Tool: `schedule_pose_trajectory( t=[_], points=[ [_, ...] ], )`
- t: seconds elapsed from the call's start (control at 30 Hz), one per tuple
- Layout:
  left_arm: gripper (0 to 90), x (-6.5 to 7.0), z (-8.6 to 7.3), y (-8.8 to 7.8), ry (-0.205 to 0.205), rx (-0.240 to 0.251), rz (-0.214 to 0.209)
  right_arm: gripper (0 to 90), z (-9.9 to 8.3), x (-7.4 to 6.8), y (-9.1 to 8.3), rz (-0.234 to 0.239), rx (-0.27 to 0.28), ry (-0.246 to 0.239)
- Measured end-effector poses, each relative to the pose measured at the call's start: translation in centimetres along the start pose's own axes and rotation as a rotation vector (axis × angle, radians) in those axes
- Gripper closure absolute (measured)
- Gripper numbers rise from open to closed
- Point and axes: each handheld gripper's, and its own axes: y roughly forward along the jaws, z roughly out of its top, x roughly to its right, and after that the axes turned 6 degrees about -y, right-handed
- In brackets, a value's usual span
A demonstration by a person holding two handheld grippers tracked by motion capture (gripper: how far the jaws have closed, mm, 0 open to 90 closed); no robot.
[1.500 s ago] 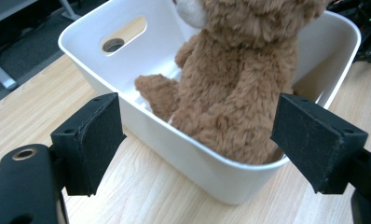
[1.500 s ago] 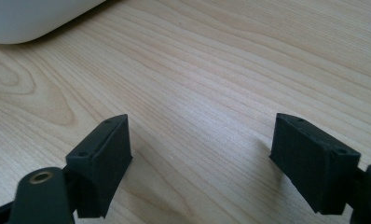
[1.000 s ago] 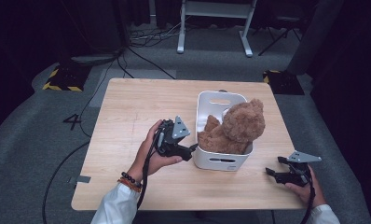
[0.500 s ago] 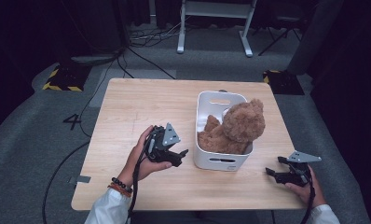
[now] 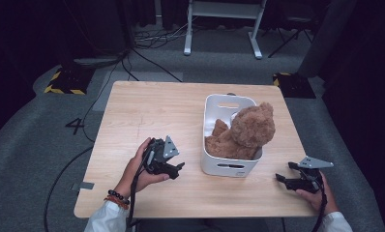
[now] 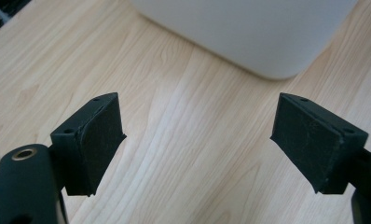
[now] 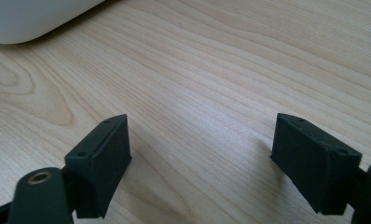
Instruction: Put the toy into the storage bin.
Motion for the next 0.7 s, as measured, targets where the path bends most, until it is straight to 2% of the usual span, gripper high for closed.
schedule_pose_trajectory(
  t=[0.2,0.37,0.7],
  points=[
    [16.6,-0.2,-1.5,0.7,-0.003,-0.025,0.004,19.2,0.0,0.0,0.0,0.000,0.000,0.000],
    [16.6,-0.6,-2.7,1.1,-0.026,-0.036,0.000,19.2,0.0,0.0,0.0,0.000,0.000,0.000],
    [16.6,-0.9,-5.2,2.0,-0.052,-0.092,0.012,19.2,0.0,0.0,0.0,0.000,0.000,0.000]
  ],
)
